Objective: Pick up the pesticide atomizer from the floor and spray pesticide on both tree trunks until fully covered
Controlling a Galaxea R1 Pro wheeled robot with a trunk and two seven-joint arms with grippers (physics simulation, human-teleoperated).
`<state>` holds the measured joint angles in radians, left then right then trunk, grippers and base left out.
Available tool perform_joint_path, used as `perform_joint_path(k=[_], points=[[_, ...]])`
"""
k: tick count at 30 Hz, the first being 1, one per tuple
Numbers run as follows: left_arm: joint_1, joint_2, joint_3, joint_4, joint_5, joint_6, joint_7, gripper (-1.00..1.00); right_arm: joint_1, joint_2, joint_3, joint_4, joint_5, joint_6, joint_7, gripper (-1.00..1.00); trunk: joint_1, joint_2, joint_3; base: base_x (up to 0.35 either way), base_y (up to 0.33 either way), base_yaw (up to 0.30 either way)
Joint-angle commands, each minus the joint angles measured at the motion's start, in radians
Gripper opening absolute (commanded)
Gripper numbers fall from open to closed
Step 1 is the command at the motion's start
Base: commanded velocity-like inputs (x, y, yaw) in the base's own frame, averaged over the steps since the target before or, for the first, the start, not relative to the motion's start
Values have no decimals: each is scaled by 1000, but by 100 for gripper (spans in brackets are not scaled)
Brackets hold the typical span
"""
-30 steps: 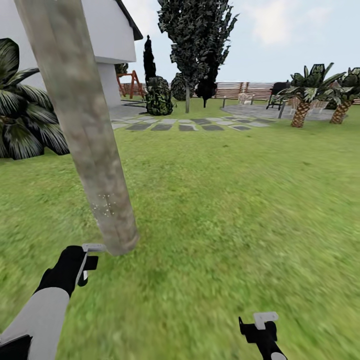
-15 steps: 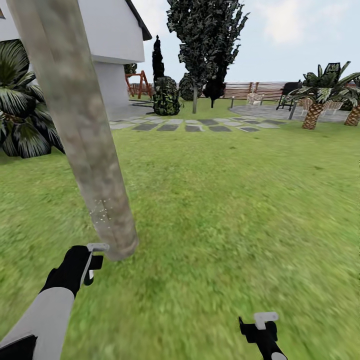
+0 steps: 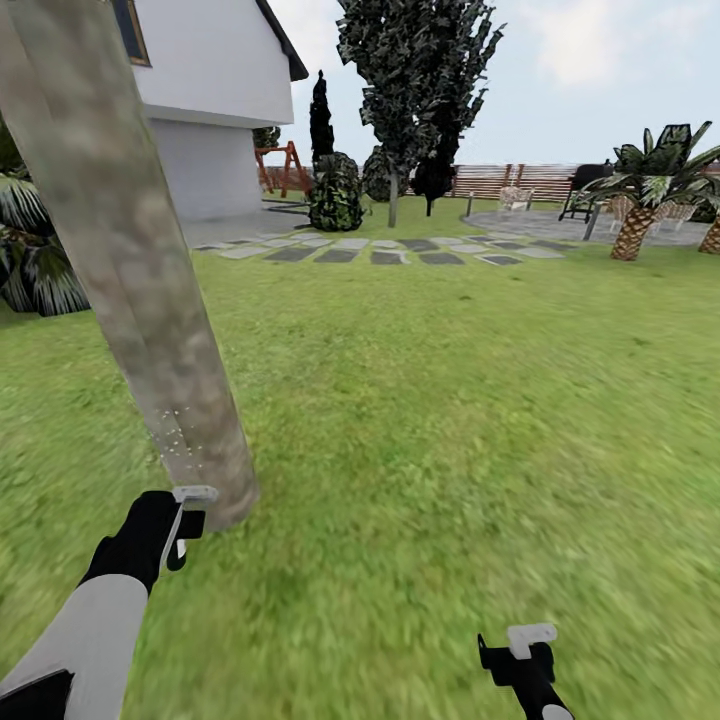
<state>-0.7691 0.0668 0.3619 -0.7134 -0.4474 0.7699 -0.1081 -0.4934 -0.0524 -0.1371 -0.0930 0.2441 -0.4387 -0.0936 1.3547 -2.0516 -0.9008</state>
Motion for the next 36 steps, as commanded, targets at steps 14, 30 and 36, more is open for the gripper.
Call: perform_joint_path(k=[14, 30, 36], points=[[-1, -2, 4, -1, -11, 3, -10, -100, -1, 3, -7, 1, 11, -3, -3, 100, 0, 0, -1, 117, -267, 238], [-1, -2, 5, -1, -11, 3, -10, -100, -1, 4, -7, 1, 11, -3, -2, 100, 0, 0, -1, 146, -260, 61], [-1, -2, 4, -1, -11, 3, -10, -100, -1, 3, -7, 1, 11, -3, -2, 100, 0, 0, -1, 118, -261, 265]])
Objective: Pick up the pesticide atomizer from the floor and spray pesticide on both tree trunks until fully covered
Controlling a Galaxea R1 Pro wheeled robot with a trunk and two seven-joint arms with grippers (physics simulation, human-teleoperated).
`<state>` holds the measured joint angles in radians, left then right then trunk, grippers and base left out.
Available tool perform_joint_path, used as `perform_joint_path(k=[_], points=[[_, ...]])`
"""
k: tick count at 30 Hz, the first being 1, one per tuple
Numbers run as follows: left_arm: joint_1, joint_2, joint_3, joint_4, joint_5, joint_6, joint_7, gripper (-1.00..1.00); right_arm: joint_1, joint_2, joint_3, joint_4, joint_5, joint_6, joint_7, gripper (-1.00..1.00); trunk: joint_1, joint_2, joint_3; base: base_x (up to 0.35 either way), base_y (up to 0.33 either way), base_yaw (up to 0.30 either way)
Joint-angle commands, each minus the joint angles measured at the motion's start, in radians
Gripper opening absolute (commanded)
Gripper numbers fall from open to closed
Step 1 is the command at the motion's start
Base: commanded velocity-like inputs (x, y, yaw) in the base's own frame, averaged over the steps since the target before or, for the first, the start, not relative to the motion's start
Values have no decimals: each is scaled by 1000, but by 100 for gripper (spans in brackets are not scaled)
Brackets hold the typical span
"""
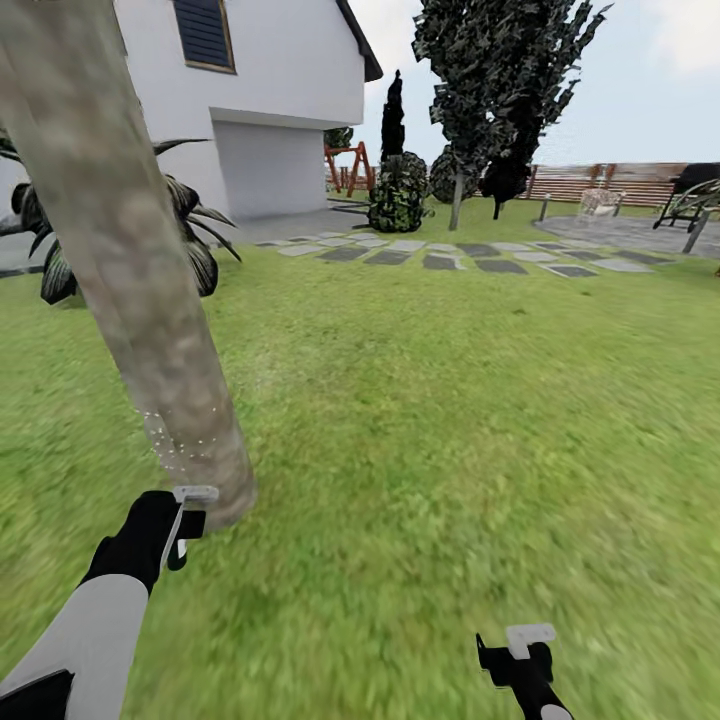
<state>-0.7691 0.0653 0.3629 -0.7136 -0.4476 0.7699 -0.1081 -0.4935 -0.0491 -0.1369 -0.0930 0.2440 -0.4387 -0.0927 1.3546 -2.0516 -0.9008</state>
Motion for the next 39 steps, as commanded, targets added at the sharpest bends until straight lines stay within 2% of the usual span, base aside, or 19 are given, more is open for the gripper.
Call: perform_joint_path(k=[1, 16, 32, 39], points=[[-1, -1, 4, -1, -11, 3, -10, -100, 0, 0, -7, 1, 11, -3, -3, 100, 0, 0, -1, 118, -261, 270], [-1, -1, 3, -1, -11, 3, -10, -100, 0, 0, -7, 1, 11, -3, -3, 100, 0, 0, -1, 125, -261, 269], [-1, -1, 3, -1, -11, 3, -10, -100, 0, 0, -7, 1, 11, -3, -2, 100, 0, 0, -1, 110, -263, 19], [-1, -1, 3, -1, -11, 3, -10, -100, 0, 1, -7, 2, 11, -3, -2, 100, 0, 0, -1, 91, -267, 203]])
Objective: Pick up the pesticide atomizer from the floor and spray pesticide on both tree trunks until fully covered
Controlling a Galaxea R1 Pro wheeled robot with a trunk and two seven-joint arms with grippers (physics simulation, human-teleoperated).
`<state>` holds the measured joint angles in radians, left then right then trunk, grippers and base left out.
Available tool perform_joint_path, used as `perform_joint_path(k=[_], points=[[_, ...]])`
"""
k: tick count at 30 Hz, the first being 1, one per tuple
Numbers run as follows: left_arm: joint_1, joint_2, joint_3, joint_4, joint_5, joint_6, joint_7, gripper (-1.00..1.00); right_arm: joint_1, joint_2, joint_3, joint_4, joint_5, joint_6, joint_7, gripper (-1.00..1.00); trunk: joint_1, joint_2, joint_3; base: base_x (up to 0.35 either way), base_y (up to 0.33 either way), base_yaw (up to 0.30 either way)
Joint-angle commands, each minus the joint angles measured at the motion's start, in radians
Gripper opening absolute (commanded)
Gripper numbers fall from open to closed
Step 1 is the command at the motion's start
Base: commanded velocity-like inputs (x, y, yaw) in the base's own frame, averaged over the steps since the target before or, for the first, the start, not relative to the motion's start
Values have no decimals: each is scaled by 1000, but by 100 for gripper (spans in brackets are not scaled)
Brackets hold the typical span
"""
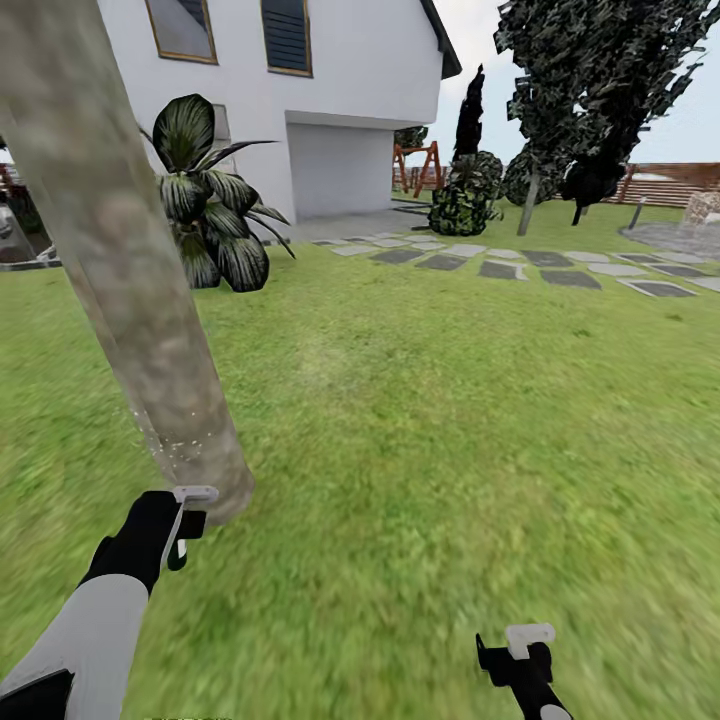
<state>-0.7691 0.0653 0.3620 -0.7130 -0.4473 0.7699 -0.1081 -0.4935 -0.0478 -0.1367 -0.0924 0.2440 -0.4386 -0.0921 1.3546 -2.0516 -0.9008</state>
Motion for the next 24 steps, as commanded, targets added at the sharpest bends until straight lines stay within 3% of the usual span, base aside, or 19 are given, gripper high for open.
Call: perform_joint_path(k=[1, 12, 17, 21, 24], points=[[-1, -1, 3, -2, -11, 3, -10, -100, 0, 0, -7, 1, 11, -3, -3, 100, 0, 0, -1, 91, -267, 271], [-2, -9, 3, -5, -10, 5, -11, -100, 0, -1, -7, 1, 11, -3, -4, 100, 0, 0, -1, 98, -255, 275], [-9, -9, 0, -110, -11, 18, -13, -100, 0, -3, -8, 0, 11, -3, -4, 100, 0, 0, -1, 125, -48, 235], [-21, -12, -11, -155, -13, 120, -16, -100, 0, -6, -8, 0, 11, -3, -4, 100, 0, 0, -1, 7, -2, 25], [-70, -3, -12, -157, -12, 166, -18, -100, 0, -7, -8, 0, 11, -3, -4, 100, 0, 0, -1, 0, 0, 2]])
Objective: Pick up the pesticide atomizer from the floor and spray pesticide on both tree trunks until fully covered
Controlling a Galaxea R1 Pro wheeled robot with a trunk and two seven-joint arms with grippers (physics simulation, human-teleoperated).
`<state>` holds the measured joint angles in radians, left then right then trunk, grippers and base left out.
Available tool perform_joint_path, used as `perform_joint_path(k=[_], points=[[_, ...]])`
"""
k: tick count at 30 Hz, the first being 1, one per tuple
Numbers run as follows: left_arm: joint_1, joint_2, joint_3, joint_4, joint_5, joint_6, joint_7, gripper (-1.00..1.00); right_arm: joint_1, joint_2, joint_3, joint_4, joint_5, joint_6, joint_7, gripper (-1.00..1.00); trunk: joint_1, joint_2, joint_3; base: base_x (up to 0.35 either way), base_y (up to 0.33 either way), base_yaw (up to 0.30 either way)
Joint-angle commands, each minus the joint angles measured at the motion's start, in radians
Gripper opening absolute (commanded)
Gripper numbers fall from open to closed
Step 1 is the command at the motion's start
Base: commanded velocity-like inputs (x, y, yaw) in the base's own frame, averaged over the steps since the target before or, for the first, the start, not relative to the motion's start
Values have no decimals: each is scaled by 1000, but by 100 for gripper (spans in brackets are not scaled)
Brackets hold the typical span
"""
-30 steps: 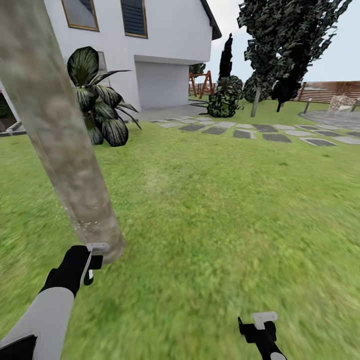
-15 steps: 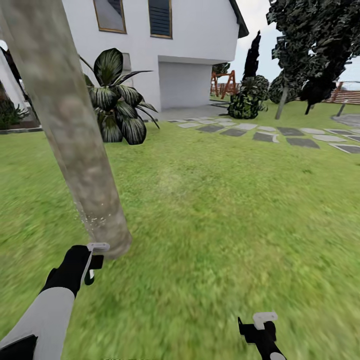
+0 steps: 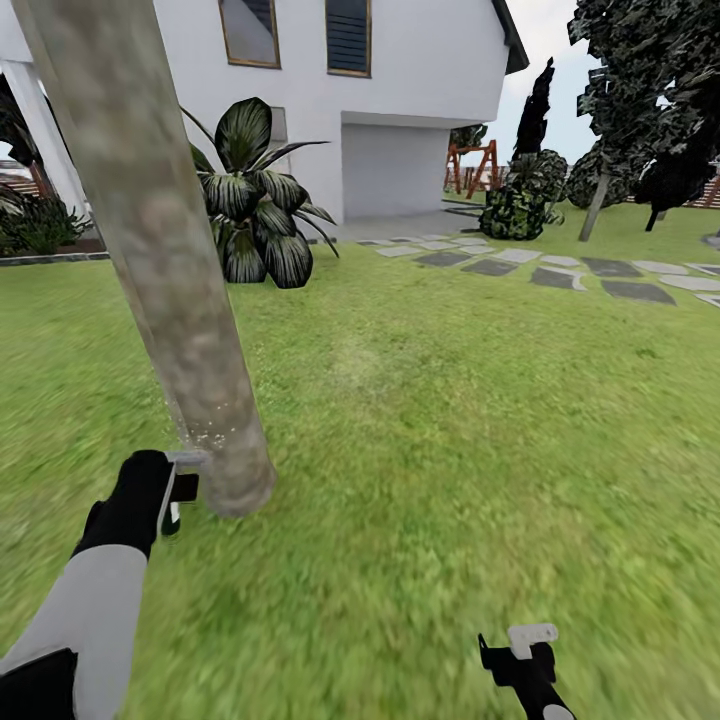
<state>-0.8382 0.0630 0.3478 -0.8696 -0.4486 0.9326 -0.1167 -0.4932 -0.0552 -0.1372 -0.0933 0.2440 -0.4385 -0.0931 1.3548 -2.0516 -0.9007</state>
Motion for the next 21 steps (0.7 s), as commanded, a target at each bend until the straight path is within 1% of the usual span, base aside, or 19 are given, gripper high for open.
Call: perform_joint_path(k=[1, 5, 9, 13, 18, 21], points=[[-11, 1, 2, 0, -11, 6, -9, -100, -1, 0, -7, 1, 11, -3, -3, 100, 0, 0, -1, 0, 0, 0], [-56, 5, 1, 9, -13, 42, -9, -100, -1, 0, -7, 1, 11, -3, -4, 100, 0, 0, -1, 0, 0, 0], [-90, 7, 0, 12, -15, 51, -10, -100, -1, 0, -7, 1, 11, -3, -4, 100, 0, 0, -1, 0, 0, 0], [-91, 6, 0, 12, -15, 51, -11, -100, -1, 0, -7, 1, 11, -3, -2, 100, 0, 0, -1, 5, -1, 0], [-92, 6, -2, 12, -16, 57, -11, -100, -1, 0, -7, 1, 11, -3, -2, 100, 0, 0, -1, 190, -128, 0], [-91, 6, -35, 11, -16, 62, -11, -100, -1, 1, -7, 1, 11, -3, -2, 100, 0, 0, -1, 155, -222, 0]])
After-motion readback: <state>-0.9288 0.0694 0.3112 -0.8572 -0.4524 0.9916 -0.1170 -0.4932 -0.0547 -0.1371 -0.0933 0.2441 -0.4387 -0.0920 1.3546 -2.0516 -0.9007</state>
